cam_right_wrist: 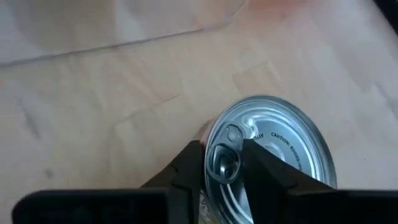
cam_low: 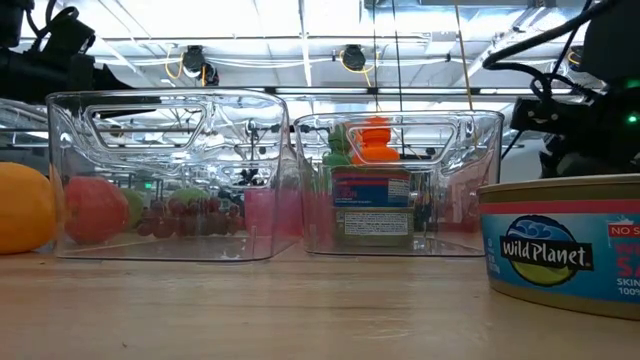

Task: Pick & Place Food Item
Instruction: Put the green tuna can into the right transparent bin

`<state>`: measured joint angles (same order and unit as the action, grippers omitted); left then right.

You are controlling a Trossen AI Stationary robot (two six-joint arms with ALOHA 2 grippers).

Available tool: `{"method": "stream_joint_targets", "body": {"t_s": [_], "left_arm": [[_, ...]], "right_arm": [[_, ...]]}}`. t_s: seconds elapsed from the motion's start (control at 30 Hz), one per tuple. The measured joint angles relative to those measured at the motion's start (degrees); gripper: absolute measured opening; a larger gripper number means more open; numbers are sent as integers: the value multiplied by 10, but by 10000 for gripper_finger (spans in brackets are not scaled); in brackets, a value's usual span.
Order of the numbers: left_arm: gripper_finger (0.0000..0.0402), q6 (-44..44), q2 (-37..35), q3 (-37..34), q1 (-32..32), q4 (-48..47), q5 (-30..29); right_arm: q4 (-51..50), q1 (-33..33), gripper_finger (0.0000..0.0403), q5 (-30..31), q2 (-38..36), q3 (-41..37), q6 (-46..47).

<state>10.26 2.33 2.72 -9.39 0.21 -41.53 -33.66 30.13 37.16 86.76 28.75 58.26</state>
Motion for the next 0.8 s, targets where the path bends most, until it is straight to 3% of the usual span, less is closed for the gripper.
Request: {"method": "stream_joint_targets", "body": {"t_s": [0.37,0.63,0.73,0.8], "left_arm": [[273,0,0,0,0,0,0],[273,0,0,0,0,0,0],[273,0,0,0,0,0,0],[273,0,0,0,0,0,0]], "right_arm": [[16,22,77,65,-1,-1,91],[-7,44,74,93,-116,21,72],[4,56,8,129,-164,25,54],[5,63,3,155,-185,22,36]]}}
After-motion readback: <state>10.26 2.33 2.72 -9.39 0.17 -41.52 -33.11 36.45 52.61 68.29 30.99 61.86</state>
